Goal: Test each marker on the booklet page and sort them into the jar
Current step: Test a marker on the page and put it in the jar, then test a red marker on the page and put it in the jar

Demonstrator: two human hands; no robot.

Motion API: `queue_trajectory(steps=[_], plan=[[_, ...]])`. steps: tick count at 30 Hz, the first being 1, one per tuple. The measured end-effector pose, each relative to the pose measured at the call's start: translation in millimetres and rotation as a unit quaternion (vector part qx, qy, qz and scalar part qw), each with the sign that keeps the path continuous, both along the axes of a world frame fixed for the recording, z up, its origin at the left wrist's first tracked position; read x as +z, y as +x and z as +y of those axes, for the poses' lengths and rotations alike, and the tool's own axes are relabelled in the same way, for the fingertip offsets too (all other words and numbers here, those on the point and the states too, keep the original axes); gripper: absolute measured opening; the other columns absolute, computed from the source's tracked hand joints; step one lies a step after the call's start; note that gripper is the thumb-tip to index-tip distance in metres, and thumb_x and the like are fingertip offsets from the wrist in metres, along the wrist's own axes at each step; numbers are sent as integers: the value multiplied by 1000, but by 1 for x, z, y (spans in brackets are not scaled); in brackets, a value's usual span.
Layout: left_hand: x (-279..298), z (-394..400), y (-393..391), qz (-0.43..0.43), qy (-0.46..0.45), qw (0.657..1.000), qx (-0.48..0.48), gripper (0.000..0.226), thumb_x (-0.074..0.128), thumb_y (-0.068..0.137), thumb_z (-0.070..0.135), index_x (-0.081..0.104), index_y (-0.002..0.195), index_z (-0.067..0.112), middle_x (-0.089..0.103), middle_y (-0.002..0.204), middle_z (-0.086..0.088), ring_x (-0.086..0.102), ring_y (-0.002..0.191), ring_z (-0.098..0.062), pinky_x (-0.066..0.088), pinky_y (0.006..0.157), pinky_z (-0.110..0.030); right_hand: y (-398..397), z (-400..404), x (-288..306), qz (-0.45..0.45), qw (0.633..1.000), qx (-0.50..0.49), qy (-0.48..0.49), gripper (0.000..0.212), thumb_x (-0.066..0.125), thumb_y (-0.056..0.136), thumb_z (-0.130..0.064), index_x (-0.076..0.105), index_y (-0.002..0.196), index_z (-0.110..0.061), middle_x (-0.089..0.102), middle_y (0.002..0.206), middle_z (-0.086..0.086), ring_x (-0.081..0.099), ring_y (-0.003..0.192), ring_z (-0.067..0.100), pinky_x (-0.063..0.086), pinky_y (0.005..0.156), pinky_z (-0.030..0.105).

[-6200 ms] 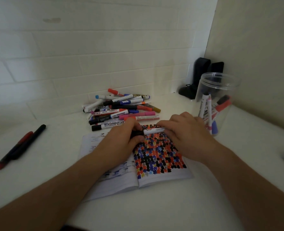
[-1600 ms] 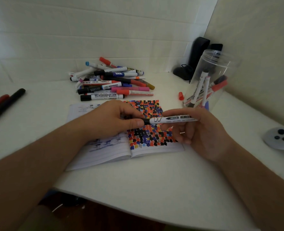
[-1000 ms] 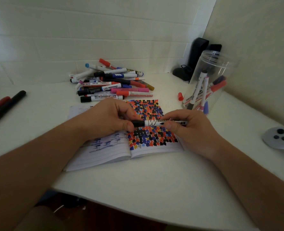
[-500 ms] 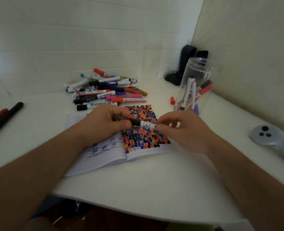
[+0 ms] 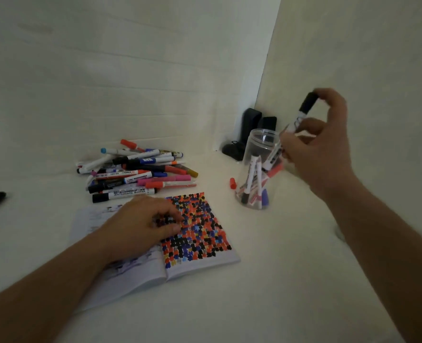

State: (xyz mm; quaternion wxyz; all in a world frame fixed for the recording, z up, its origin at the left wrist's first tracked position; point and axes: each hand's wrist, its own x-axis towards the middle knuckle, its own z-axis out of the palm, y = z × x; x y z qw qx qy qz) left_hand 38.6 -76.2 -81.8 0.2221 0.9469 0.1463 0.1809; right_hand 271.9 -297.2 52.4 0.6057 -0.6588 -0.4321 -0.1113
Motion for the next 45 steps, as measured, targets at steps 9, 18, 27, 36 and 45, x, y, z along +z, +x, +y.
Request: queue_trajectory(steps=[9,18,27,36,45], plan=[[-6,6,-1,-17,-14,1000,-5,51,42,77,91,67,104,55,66,102,29,58,98,1,52,85,-37,40,19,1,-131,969,-110,-176,50,69,93,-19,43,129,-41,73,91,-7,70,77,13,62,73,40],[-10,9,2,-19,-18,999,-19,40,50,82,81,68,104,54,65,103,31,58,99,1,53,87,-37,54,34,-31,-235,912,-164,-292,43,45,83,-64,67,81,-27,66,76,-12,58,84,17,54,82,47],[-9,7,-3,-21,-56,998,1,10,73,88,47,74,98,45,68,100,25,63,95,0,55,87,-35,25,48,-59,-278,926,-239,-92,34,63,88,-42,69,115,-23,58,121,5,47,117,29,39,88,42],[18,25,-3,-39,-238,954,178,5,75,92,33,76,96,36,73,98,13,69,91,-6,55,78,-25,-48,100,-128,-197,956,59,-210,31,59,98,-37,61,129,-39,47,100,-22,45,91,-2,35,78,12],[16,50,35,76,227,934,266,34,53,97,61,59,125,45,48,113,3,56,104,-19,49,76,-35,-30,95,-131,-106,965,76,-228,24,59,100,-39,62,122,-46,50,98,-21,50,84,-4,36,71,14]])
